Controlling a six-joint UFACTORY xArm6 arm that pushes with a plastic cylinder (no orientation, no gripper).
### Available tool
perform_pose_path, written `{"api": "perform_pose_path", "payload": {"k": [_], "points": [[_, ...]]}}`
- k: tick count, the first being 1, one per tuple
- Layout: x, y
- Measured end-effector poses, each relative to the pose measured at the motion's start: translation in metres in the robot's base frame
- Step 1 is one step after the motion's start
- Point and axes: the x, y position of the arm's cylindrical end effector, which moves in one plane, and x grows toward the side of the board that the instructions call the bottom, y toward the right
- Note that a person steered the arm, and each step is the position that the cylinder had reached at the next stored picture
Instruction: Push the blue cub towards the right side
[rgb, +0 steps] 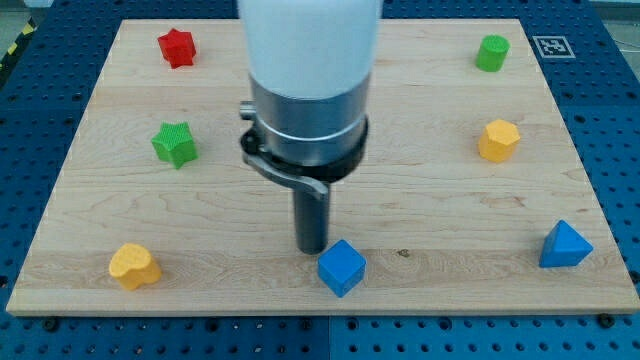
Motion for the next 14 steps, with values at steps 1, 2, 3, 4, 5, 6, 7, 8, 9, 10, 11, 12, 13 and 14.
{"api": "perform_pose_path", "payload": {"k": [1,2,3,4,5,6,7,8,9,10,11,12,13,14], "points": [[0.014,-0.032],[0.043,-0.026],[0.030,0.029],[0.004,0.097],[0.001,0.117],[0.001,0.072],[0.011,0.055],[0.023,0.073],[0.027,0.103],[0.027,0.136],[0.027,0.165],[0.027,0.157],[-0.003,0.130],[-0.014,0.155]]}}
